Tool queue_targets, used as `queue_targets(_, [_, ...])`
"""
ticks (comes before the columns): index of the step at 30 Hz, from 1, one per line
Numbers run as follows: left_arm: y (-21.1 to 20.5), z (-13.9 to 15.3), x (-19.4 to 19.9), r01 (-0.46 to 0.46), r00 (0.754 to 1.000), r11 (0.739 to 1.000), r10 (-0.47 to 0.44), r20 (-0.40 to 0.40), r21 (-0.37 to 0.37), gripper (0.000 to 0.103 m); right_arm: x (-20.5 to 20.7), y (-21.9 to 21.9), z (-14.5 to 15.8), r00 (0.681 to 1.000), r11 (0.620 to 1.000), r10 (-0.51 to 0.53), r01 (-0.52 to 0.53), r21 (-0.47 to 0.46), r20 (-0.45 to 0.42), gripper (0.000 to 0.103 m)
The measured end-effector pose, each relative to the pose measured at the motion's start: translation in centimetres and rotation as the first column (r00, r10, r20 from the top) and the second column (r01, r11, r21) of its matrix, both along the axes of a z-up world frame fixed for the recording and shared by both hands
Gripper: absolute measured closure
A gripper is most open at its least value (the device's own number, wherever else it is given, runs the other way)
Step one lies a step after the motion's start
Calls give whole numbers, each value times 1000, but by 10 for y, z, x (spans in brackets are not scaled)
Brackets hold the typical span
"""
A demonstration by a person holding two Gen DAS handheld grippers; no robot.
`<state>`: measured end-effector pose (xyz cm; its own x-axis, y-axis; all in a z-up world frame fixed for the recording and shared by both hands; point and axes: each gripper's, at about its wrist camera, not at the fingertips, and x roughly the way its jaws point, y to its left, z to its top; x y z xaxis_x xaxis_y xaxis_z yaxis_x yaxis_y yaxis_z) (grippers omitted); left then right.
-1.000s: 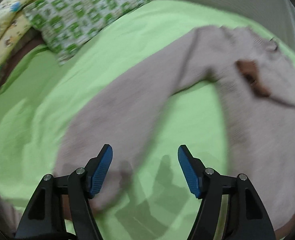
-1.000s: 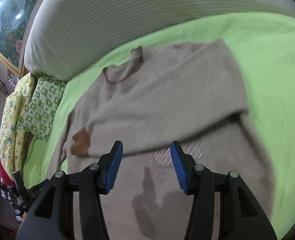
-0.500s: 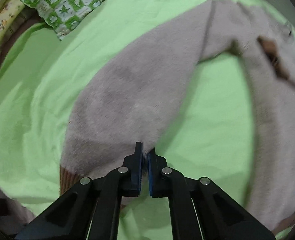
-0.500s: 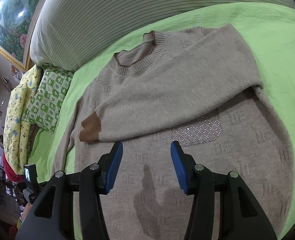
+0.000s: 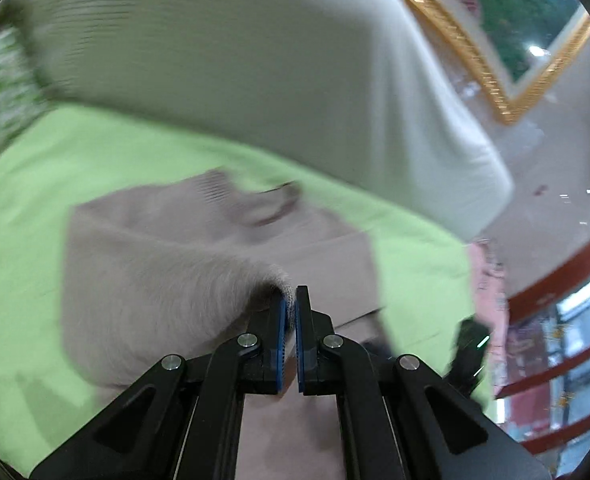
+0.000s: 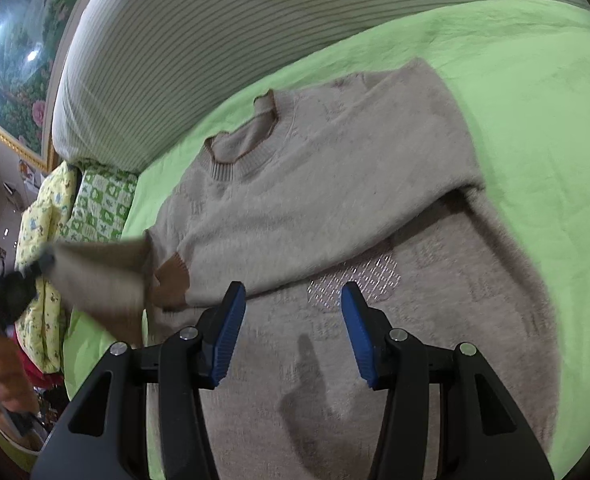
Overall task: Fold small clothes
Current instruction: 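Lay the held sleeve across the sweater front and open the left gripper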
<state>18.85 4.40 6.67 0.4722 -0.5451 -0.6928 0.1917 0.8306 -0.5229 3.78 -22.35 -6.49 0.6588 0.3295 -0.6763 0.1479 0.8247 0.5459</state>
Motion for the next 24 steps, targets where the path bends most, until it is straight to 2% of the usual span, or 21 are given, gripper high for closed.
queue_targets(1, [-18,-1,11,28,1000,999,-28,7,-18,99,0,-2,1,1000,1000,-5,5,0,2,52])
queue_targets(3, [-49,-17,36,50,999,999,-50,-17,-3,93,2,-7,2,1000,1000,-17,17,-1,4,52])
queue_targets(5, [-77,-39,47,82,996,997,-81,-47,16,79,4,-12,2,1000,1000,-31,31,-3,-1,52])
queue_targets(6, [-83,-47,49,84,995,996,-81,-62,36,72,5,-16,0,999,999,-38,38,-5,-7,52])
queue_targets(8, [-85,-72,47,75,993,993,-67,-101,86,69,6,-20,-1,999,999,-43,43,0,-12,52])
queue_targets(11, [-63,-92,31,58,992,990,-43,-117,131,66,8,-24,-4,999,999,-43,43,-15,-19,52])
queue_targets(13, [-40,-103,15,33,994,979,-11,-110,200,60,10,-26,-7,999,999,-43,42,-18,-24,52])
queue_targets(17, [21,-119,-18,-57,991,942,93,-93,331,59,18,-32,-14,998,999,-50,50,-16,-36,52])
queue_targets(20, [59,-135,-36,-111,982,913,162,-101,393,59,27,-34,-13,998,999,-47,47,-16,-29,52])
queue_targets(24, [87,-165,-42,-151,965,865,235,-120,479,59,46,-34,-6,999,999,-34,34,-39,-8,52])
